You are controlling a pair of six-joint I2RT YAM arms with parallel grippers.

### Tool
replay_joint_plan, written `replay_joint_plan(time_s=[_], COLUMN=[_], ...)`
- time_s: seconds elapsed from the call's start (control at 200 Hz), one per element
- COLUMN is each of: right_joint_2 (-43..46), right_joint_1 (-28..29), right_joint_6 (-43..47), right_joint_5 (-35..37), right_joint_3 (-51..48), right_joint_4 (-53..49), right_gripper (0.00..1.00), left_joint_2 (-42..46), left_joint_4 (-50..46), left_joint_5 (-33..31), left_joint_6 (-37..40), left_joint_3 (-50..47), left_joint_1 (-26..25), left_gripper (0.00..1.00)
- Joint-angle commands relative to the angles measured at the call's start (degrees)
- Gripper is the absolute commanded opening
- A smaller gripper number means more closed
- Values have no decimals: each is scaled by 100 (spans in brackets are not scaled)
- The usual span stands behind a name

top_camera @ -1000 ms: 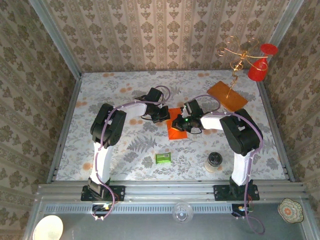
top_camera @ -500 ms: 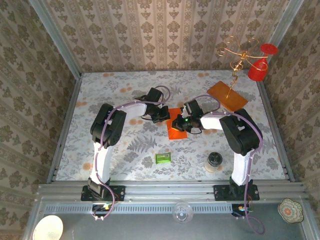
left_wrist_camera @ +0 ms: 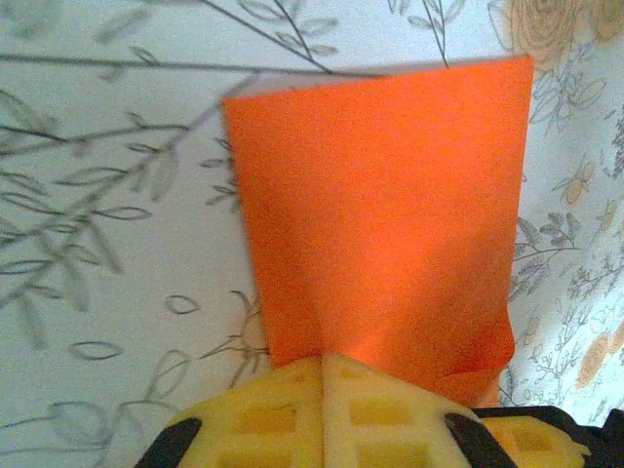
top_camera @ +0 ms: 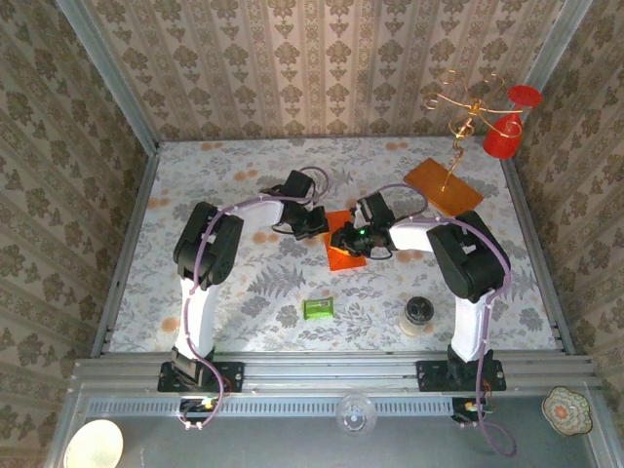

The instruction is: Fold a paper plane with a square sheet of paper (pick it up from the middle)

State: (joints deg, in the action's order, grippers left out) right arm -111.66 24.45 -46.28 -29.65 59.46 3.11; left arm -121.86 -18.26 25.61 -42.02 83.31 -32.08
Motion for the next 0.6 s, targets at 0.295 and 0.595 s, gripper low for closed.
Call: replay_joint_plan(time_s=[0.295, 0.595], right_joint_2=[-203, -202], right_joint_1=[-10, -28], right_joint_6=[-10, 7], right_joint_5=[179, 158], right_joint_3=[-1, -127], right_joint_4=[-440, -310], right_gripper=[40, 35], left_joint_2=[1117, 1174], left_joint_4=[-159, -48], left_joint_5=[-346, -129], left_joint_6=[29, -15], left_joint_3=[-523, -743], left_joint_1=[556, 394], left_gripper=[14, 13])
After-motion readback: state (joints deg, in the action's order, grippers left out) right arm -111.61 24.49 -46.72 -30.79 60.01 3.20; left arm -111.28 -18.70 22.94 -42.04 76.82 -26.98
